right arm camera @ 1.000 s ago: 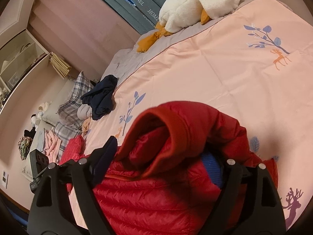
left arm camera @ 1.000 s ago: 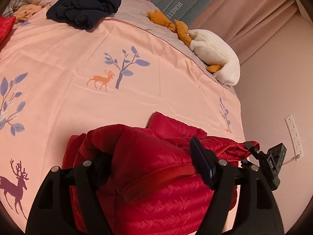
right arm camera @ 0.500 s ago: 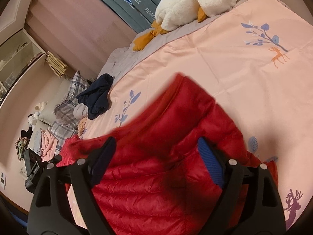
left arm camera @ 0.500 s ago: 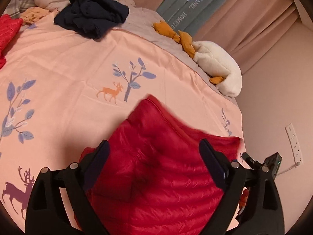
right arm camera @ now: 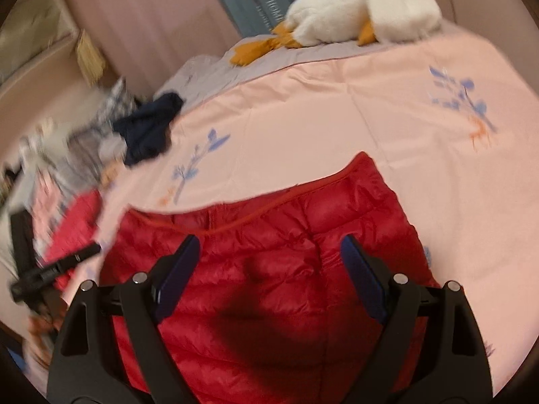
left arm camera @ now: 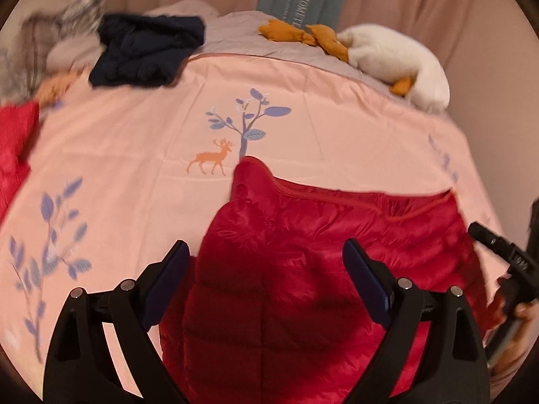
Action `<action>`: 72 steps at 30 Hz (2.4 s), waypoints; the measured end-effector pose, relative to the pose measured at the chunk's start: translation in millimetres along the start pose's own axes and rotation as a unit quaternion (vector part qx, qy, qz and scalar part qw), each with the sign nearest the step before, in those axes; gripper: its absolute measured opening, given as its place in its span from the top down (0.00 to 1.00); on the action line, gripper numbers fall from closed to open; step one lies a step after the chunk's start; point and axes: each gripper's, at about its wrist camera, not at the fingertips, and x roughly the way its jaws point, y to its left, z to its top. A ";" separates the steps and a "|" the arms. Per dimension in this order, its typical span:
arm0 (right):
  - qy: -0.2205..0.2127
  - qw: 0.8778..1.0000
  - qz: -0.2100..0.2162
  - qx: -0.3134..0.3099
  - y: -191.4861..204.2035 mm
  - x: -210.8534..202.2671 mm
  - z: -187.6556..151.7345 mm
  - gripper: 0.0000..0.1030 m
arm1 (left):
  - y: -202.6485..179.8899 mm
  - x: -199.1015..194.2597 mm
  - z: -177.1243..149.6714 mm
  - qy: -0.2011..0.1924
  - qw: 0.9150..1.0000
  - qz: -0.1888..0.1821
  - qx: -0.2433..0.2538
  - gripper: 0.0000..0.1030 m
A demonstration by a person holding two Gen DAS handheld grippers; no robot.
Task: Fold large clothes
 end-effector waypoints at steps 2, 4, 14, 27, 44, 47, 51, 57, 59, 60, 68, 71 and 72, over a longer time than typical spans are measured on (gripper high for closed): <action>0.007 1.000 -0.013 -0.021 6.7 7.8 -3.0 0.16 | -9.5 7.2 -1.8 0.000 1.000 0.016 0.024 0.10; 0.016 0.999 -0.028 -0.036 9.1 18.1 -3.9 0.16 | -16.3 16.9 -4.0 0.004 0.999 0.031 0.045 0.10; 0.038 0.994 -0.097 -0.031 -17.8 55.5 -9.5 0.17 | 5.7 56.9 -10.7 0.033 0.996 0.076 0.039 0.11; 0.004 0.994 -0.079 0.078 -54.4 51.0 -5.5 0.18 | 27.2 65.6 -9.8 0.032 0.995 0.094 -0.013 0.11; -0.037 0.995 -0.066 -0.070 52.3 -43.9 -75.1 0.17 | -62.9 -26.0 -79.2 -0.031 0.995 0.024 0.087 0.11; -0.017 0.994 -0.073 -0.086 59.3 -32.7 -89.5 0.17 | -71.3 -18.1 -89.6 -0.023 0.995 0.026 0.095 0.11; -0.001 0.992 -0.090 -0.089 53.0 -19.8 -98.6 0.16 | -69.4 -5.3 -95.9 -0.011 0.995 0.037 0.094 0.11; 0.005 0.994 -0.096 -0.059 25.4 -25.4 -100.1 0.17 | -58.9 -6.4 -98.6 -0.007 0.995 0.044 0.090 0.11; 0.005 0.993 -0.106 -0.056 19.6 -28.1 -101.8 0.17 | -55.7 -8.7 -99.3 -0.006 0.995 0.044 0.086 0.11; 0.003 0.991 -0.122 -0.058 16.9 -30.3 -102.9 0.17 | -54.6 -9.6 -99.7 -0.007 0.995 0.049 0.086 0.11; -0.005 0.988 -0.151 -0.020 -9.5 -52.7 -103.3 0.17 | -37.3 -24.1 -102.5 -0.007 0.996 0.054 0.066 0.11; -0.012 0.987 -0.162 -0.008 -11.9 -62.3 -103.6 0.17 | -35.7 -31.9 -105.2 -0.011 0.996 0.053 0.066 0.11; -0.017 0.987 -0.157 -0.005 -10.2 -66.5 -104.0 0.17 | -35.5 -35.0 -106.5 -0.013 0.997 0.050 0.065 0.11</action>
